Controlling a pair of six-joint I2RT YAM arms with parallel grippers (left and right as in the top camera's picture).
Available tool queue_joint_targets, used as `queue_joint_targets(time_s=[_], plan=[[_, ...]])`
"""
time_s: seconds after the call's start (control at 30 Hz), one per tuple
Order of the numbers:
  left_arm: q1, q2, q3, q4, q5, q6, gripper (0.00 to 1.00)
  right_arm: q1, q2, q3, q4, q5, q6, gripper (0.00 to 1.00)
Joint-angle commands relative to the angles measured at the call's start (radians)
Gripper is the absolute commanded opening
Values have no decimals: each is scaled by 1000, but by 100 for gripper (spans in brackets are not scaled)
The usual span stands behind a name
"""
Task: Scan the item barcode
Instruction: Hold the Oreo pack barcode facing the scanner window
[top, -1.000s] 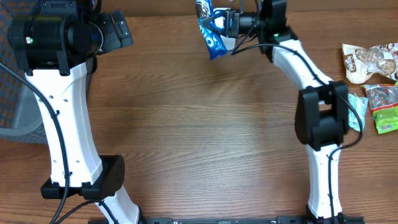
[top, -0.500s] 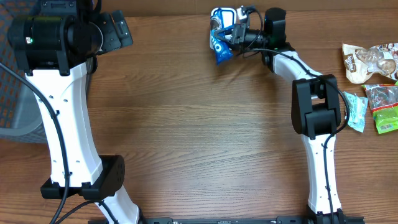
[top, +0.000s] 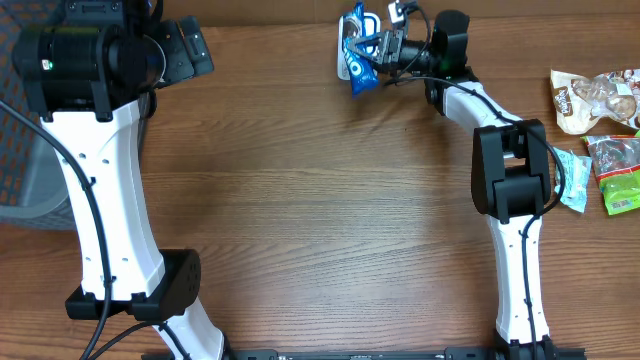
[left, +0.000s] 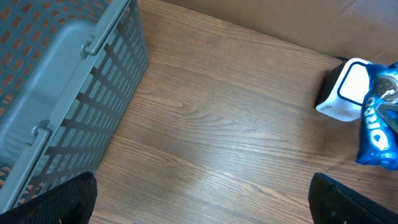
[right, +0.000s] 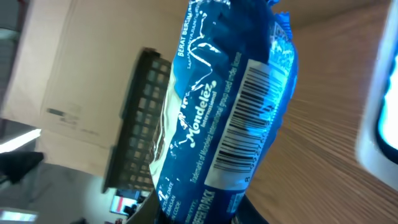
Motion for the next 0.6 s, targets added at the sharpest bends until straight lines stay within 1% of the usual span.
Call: queue_joint_targets(time_s=[0.0,0.1,0.23,0.43,0.57], plan=[[2,-4,0,-1,-13,8,100,6,-27,15,62,26,235,4],[2,-4,0,-1,-13,8,100,6,-27,15,61,87,352,4],[2,-4,0,-1,-13,8,100,10,-27,15,60,151,449,4],[2,-4,0,-1,-13,8,100,20,-27,15,112,163,473,4],[2,-4,0,-1,-13,8,100,27,-27,15,115,164,500,4]])
